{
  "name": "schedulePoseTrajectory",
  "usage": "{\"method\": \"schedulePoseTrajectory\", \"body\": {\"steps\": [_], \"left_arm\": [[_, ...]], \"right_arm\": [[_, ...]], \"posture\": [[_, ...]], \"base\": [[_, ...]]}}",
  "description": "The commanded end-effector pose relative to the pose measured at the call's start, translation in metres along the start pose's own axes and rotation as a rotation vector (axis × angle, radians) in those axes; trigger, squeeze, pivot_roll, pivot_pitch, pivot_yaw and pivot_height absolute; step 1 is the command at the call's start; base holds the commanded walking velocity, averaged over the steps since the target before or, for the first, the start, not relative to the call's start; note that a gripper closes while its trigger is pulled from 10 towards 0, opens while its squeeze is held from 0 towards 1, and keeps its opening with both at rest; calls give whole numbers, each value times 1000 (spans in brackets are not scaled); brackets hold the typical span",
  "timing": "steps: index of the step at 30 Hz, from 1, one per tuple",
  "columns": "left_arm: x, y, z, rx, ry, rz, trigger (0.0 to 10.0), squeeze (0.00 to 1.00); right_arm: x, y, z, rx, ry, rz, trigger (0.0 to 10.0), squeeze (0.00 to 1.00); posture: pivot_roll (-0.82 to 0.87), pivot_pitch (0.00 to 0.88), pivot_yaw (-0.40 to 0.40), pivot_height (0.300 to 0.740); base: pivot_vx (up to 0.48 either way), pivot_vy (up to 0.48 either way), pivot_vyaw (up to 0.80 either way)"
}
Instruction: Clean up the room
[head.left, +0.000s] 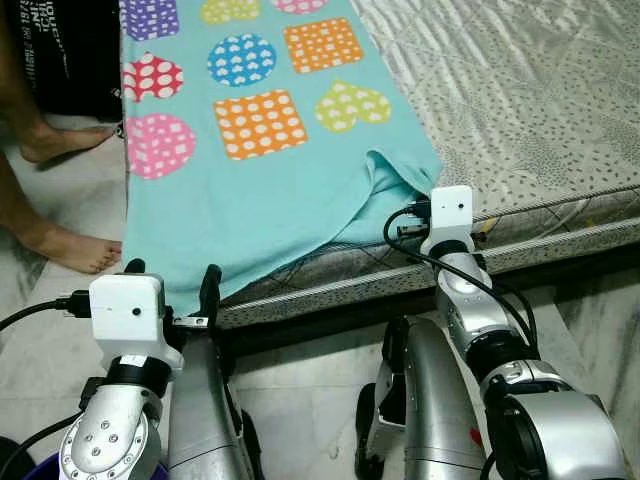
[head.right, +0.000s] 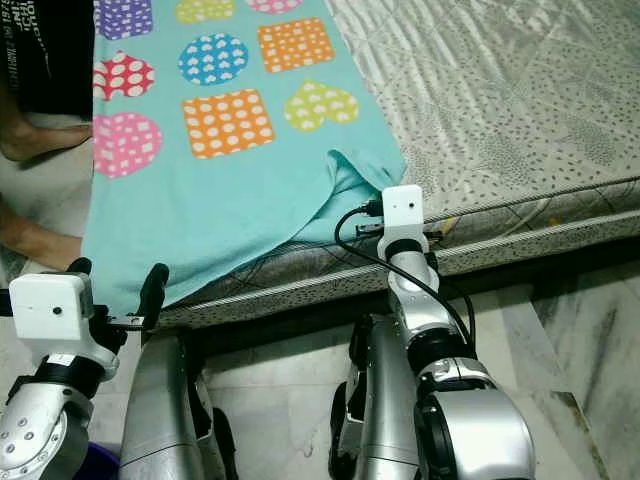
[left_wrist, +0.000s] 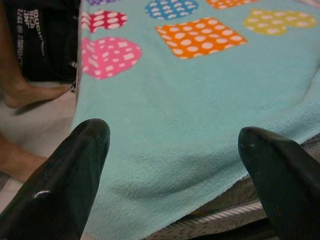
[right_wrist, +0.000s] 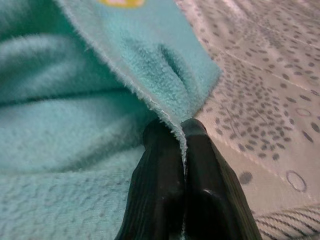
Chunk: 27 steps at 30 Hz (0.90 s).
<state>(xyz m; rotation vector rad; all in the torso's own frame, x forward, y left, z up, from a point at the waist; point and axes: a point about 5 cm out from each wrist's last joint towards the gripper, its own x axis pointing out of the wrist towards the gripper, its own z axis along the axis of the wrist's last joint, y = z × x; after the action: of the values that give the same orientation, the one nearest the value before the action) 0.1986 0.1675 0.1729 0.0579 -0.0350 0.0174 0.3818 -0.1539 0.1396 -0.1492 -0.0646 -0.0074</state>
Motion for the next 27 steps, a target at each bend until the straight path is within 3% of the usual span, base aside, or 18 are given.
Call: {"method": "schedulePoseTrajectory", "body": {"steps": [1,7,13,21,22,23,25,26,27], "left_arm": [[-2,4,-4,11,22,21,10000,0],[-2,5,-5,10,23,23,10000,0],[-2,4,-6,5,24,18,10000,0],[2,3,-6,-2,23,3,10000,0],[3,3,-6,-3,24,0,10000,0],[3,3,-7,-3,24,-1,10000,0],[4,2,-7,-6,26,-5,10000,0],[4,2,-7,-7,27,-7,10000,0],[4,1,-7,-8,27,-9,10000,0]], "right_arm": [[-4,-4,-8,40,26,-4,0,0],[-13,-11,-17,44,29,22,0,0],[-31,-30,-22,39,7,32,0,0],[-46,-39,-27,35,17,43,0,0],[-48,-40,-29,39,26,43,706,0],[-49,-41,-29,40,29,43,706,0],[-52,-40,-31,37,38,51,8118,0],[-53,-40,-32,40,46,58,10000,0],[-54,-39,-33,44,52,63,10000,0]], "posture": [[252,323,17,481],[251,321,16,481],[229,319,19,481],[217,313,26,481],[215,310,26,481],[215,310,26,481],[213,308,27,481],[212,307,27,481],[212,306,27,481]], "base": [[0,0,0],[0,0,0],[0,0,0],[0,0,0],[0,0,0],[0,0,0],[0,0,0],[0,0,0],[0,0,0]]}}
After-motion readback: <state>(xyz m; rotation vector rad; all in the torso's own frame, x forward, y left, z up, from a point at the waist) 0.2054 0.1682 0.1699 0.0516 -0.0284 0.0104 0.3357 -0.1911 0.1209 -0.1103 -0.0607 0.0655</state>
